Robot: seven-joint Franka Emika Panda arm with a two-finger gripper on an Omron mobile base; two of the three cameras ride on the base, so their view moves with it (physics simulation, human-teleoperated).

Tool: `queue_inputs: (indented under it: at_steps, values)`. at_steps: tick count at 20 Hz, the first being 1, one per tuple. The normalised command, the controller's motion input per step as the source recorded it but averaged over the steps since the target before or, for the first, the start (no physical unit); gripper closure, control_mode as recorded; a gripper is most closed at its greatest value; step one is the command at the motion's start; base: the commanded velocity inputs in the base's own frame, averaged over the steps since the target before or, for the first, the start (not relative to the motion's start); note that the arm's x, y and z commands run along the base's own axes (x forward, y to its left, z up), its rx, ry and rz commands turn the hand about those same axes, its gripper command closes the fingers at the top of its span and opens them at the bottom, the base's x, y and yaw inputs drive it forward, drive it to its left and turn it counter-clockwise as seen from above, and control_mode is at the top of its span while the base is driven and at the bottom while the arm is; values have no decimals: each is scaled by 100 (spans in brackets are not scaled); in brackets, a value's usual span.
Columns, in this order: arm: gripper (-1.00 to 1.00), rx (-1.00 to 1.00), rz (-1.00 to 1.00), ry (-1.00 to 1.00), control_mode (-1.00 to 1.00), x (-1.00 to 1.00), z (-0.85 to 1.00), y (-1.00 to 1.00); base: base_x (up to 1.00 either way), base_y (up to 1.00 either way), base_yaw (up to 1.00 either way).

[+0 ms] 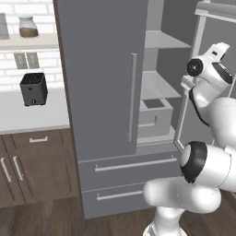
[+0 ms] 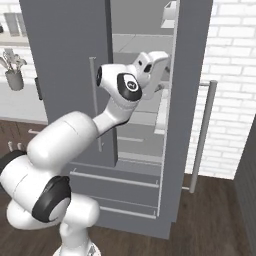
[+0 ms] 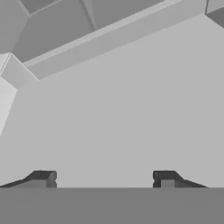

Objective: Take the strawberry from the fridge and place it on top of the pancake, located on the dining counter.

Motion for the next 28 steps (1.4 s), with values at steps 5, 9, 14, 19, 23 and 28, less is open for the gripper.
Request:
queue_inputs:
  at_steps: [5, 9, 14, 19, 23, 28]
  values:
    - [-100, 9, 0, -3, -100, -32, -7, 80, 0, 0, 0]
    - [-100, 23, -1, -16, -100, -32, -19, 82, 0, 0, 0]
    - [-100, 32, 0, -21, -100, -33, -33, 79, 0, 0, 0]
    - [-100, 39, 1, -17, -100, -25, -51, 70, 0, 0, 0]
    - [-100, 32, 1, -6, -100, -3, -46, 97, 0, 0, 0]
    - [-100, 22, 4, 0, -100, 0, -14, 84, 0, 0, 0]
